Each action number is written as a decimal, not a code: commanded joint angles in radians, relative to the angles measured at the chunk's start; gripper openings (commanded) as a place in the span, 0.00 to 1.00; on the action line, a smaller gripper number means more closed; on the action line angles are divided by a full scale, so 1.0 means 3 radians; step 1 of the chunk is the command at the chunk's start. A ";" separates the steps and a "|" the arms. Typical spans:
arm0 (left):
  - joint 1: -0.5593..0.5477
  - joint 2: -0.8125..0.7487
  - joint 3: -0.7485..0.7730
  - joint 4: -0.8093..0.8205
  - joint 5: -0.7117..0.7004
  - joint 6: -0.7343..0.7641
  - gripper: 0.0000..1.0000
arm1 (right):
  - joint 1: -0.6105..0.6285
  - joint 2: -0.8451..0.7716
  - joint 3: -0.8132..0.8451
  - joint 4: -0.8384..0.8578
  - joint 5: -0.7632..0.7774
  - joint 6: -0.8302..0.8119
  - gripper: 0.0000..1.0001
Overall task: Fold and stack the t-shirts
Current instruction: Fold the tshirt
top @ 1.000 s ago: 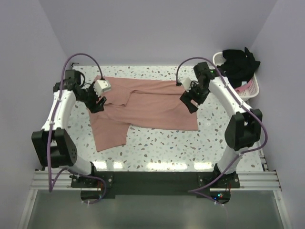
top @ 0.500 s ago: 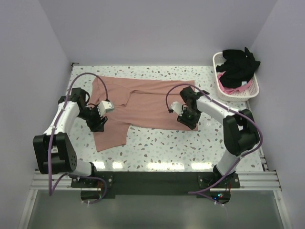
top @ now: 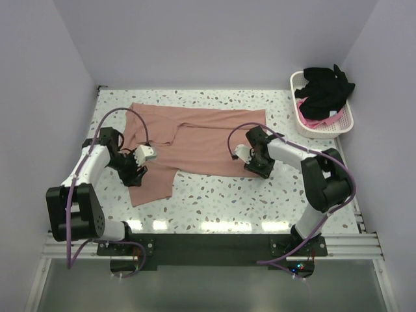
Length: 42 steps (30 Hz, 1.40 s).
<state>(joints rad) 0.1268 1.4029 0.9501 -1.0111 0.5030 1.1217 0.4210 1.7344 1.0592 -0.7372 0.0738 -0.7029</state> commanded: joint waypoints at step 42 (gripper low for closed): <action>-0.0024 0.0504 -0.0600 0.0565 -0.0869 0.0939 0.11 | 0.0023 0.0074 0.0080 -0.0181 0.0102 -0.0127 0.00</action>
<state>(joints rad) 0.1165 1.5452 0.8364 -0.7593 0.2718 1.3605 0.4255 1.7905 1.1065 -0.7563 0.1143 -0.7231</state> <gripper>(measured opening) 0.135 0.022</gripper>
